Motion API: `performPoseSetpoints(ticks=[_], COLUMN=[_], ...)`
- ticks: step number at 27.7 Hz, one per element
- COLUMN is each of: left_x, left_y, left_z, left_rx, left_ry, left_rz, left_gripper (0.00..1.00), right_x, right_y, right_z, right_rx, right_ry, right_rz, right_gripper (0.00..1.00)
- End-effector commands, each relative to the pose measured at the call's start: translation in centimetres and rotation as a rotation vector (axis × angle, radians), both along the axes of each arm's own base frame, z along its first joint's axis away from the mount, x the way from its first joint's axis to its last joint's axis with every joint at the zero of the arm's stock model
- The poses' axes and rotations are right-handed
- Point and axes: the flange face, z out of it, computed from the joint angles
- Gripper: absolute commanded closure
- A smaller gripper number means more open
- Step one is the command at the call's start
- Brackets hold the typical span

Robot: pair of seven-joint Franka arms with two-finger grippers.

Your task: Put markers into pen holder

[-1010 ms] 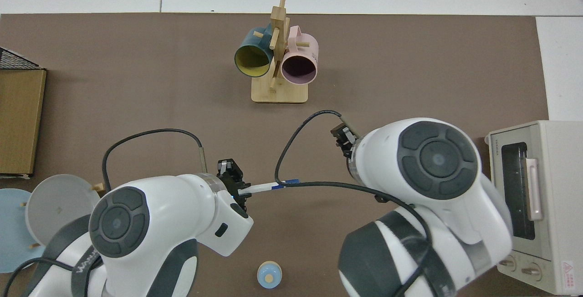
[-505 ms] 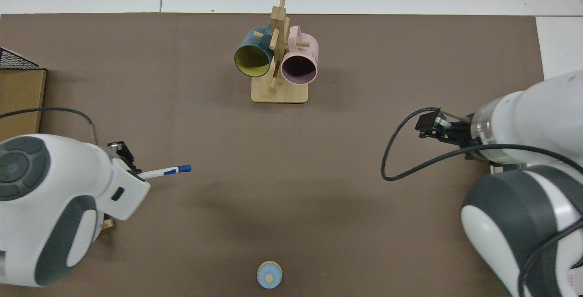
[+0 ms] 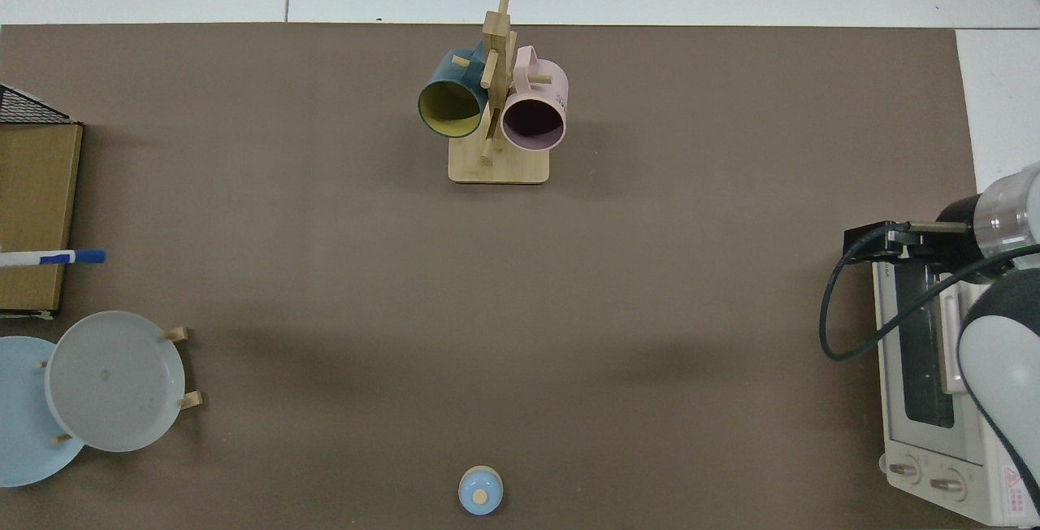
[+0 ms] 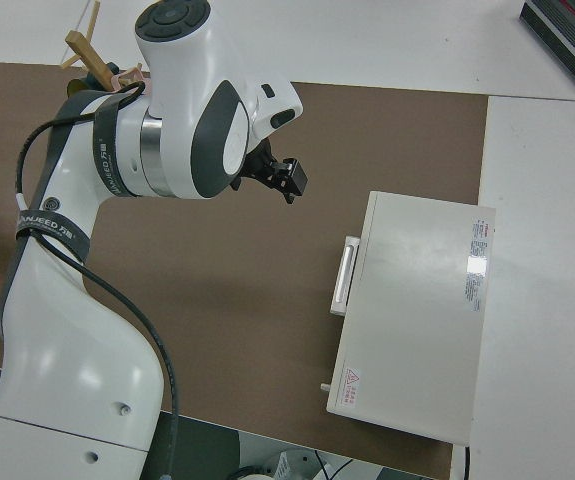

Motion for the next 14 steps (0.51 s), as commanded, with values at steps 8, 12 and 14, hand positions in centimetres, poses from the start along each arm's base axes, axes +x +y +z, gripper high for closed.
performPoseSetpoints(ticks=[8, 12, 14], left_x=[1.5, 1.1, 0.7], left_y=[8.1, 11.4, 13.1], left_z=[6.6, 7.4, 7.8], left_rx=[0.194, 0.247, 0.275], left_ry=[0.058, 0.076, 0.067], left_rz=[-0.106, -0.12, -0.122], left_gripper=[1.0, 1.0, 1.0], right_x=[-0.9, -0.9, -0.7], right_y=[-0.5, -1.0, -1.1], right_z=[0.1, 0.1, 0.8], right_rx=[-0.011, -0.007, -0.005], right_ry=[0.015, 0.014, -0.002], right_rz=[0.129, 0.141, 0.139], right_gripper=[0.0, 0.0, 0.0])
